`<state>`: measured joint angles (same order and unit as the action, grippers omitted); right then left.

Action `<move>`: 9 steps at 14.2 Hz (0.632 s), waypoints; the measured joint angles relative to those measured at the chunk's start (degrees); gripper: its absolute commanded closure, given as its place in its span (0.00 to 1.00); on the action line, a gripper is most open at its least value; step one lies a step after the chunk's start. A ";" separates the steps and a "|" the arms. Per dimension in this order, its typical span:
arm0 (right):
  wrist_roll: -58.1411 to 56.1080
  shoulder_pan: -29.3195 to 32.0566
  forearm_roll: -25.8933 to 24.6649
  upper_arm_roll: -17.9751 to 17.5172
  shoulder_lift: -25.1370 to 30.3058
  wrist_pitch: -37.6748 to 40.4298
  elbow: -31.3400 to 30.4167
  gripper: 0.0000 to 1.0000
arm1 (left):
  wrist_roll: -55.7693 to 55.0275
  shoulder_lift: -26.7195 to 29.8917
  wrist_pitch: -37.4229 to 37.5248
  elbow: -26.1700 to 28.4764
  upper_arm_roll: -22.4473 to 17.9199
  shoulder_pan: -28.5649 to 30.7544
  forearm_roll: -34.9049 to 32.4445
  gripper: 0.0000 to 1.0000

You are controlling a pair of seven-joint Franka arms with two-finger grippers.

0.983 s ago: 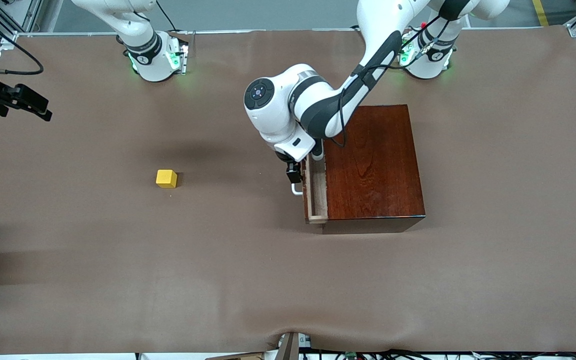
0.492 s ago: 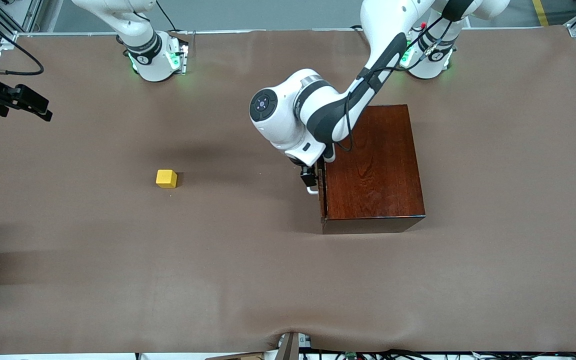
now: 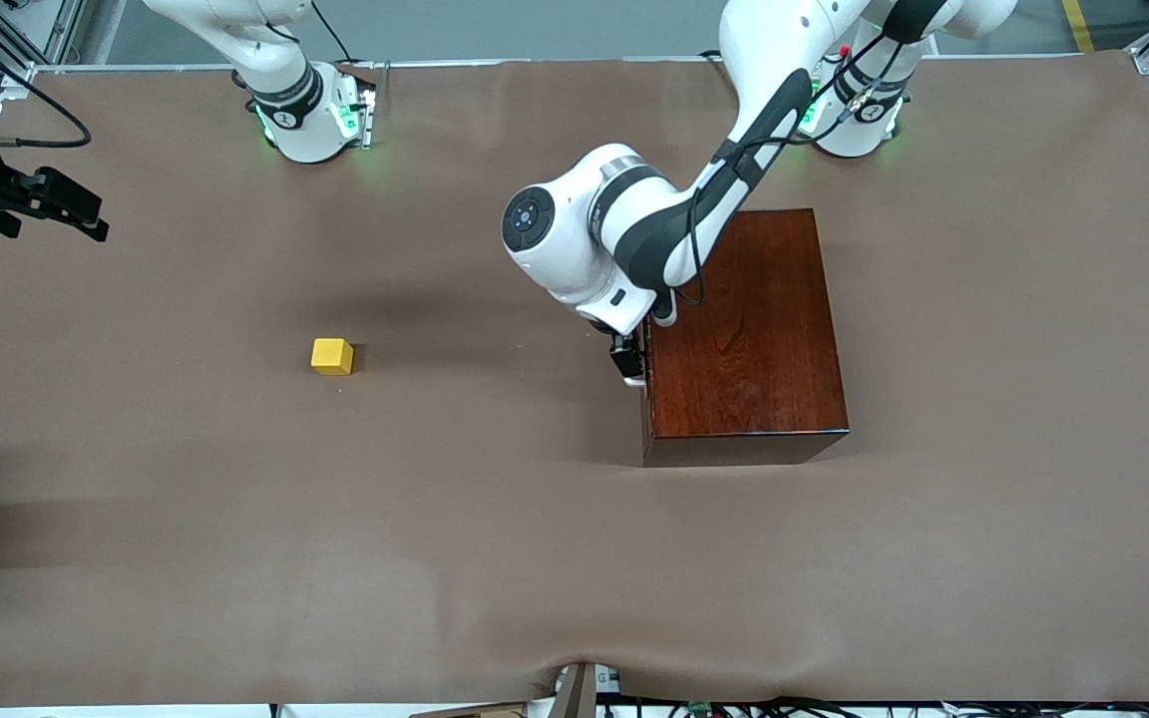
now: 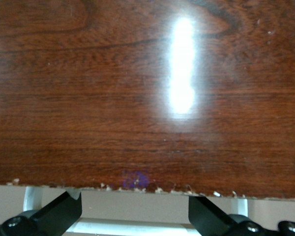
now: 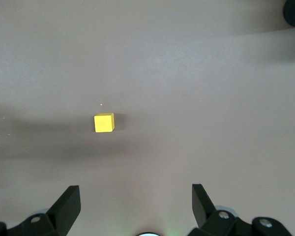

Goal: Open drawer, take yellow block, close drawer
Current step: 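Push the drawer front into the box with the left gripper while the right gripper withdraws, then press the drawer fully shut with the left gripper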

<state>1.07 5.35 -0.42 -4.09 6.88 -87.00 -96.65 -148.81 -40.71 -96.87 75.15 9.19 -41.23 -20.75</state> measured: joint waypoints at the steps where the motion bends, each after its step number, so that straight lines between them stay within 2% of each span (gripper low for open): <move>1: -0.27 0.00 0.03 -0.02 0.00 -0.01 0.03 0.00 | 0.00 0.00 0.00 -0.01 -0.01 -0.03 -0.01 0.00; 9: -0.39 0.17 0.04 0.01 0.01 -0.19 0.67 0.00 | 0.05 0.50 0.34 -2.06 -1.20 -1.49 -0.54 0.00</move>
<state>0.68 5.52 -0.38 -4.08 6.89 -87.19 -95.99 -148.76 -40.20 -96.52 73.08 7.99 -42.72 -21.29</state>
